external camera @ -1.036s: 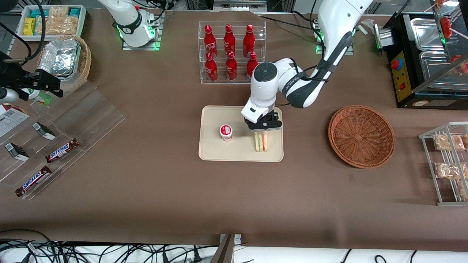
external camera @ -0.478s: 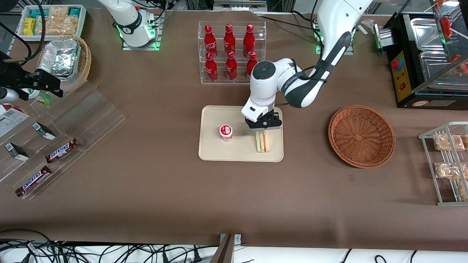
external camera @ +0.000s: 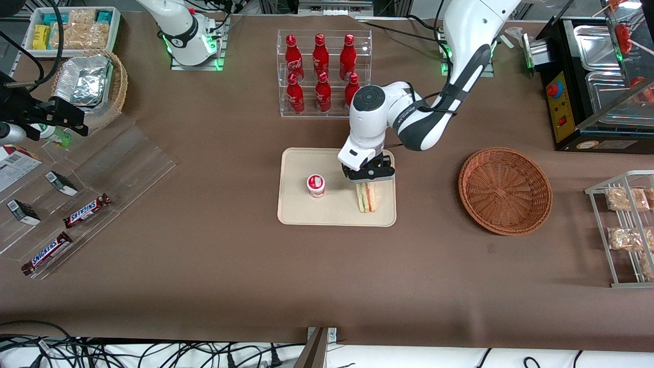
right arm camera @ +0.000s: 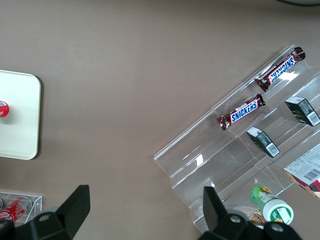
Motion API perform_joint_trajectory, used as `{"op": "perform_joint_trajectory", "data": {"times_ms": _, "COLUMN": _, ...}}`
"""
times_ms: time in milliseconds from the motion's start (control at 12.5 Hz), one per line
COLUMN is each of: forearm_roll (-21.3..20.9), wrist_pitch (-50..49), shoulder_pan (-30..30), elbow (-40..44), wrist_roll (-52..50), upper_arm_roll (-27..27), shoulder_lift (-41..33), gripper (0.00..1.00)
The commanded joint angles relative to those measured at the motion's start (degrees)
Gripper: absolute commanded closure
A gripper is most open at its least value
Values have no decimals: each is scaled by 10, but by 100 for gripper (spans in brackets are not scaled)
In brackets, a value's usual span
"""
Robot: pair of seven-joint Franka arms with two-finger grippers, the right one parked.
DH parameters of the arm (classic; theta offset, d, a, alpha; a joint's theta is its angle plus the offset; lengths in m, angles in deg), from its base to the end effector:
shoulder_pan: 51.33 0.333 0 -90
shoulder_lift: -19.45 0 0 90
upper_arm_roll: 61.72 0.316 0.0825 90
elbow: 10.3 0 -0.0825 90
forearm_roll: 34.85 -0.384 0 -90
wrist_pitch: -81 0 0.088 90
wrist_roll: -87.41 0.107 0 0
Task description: Place sandwich from basket to tray
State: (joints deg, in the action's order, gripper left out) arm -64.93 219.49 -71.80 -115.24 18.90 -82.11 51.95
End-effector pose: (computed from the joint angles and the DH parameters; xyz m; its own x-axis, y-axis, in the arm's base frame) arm 0.5067 -0.4125 0.2432 0.9709 0.1509 0.1862 0.1577 -0.9872 -0.0222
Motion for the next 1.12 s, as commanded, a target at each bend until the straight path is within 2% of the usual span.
{"op": "perform_joint_trajectory", "data": {"times_ms": 0, "forearm_roll": 3, "wrist_pitch": -43, "shoulder_pan": 5, "elbow": -1, "wrist_roll": -16, "upper_arm_roll": -4, "shoulder_lift": -46, "gripper": 0}}
{"op": "perform_joint_trajectory", "data": {"times_ms": 159, "forearm_roll": 46, "wrist_pitch": -80, "shoulder_pan": 9, "elbow": 21, "wrist_roll": -12, "upper_arm_roll": -4, "shoulder_lift": -68, "gripper": 0}}
{"op": "perform_joint_trajectory", "data": {"times_ms": 399, "forearm_roll": 52, "wrist_pitch": -159, "shoulder_pan": 11, "elbow": 80, "wrist_roll": -12, "upper_arm_roll": -4, "shoulder_lift": -68, "gripper": 0}}
{"op": "perform_joint_trajectory", "data": {"times_ms": 558, "forearm_roll": 100, "wrist_pitch": -184, "shoulder_pan": 39, "elbow": 111, "wrist_roll": 11, "upper_arm_roll": -6, "shoulder_lift": -85, "gripper": 0}}
{"op": "perform_joint_trajectory", "data": {"times_ms": 877, "forearm_roll": 193, "wrist_pitch": -346, "shoulder_pan": 93, "elbow": 228, "wrist_roll": 195, "upper_arm_roll": -4, "shoulder_lift": -89, "gripper": 0}}
{"op": "perform_joint_trajectory", "data": {"times_ms": 1036, "forearm_roll": 199, "wrist_pitch": -429, "shoulder_pan": 121, "elbow": 272, "wrist_roll": 282, "upper_arm_roll": -4, "shoulder_lift": -89, "gripper": 0}}
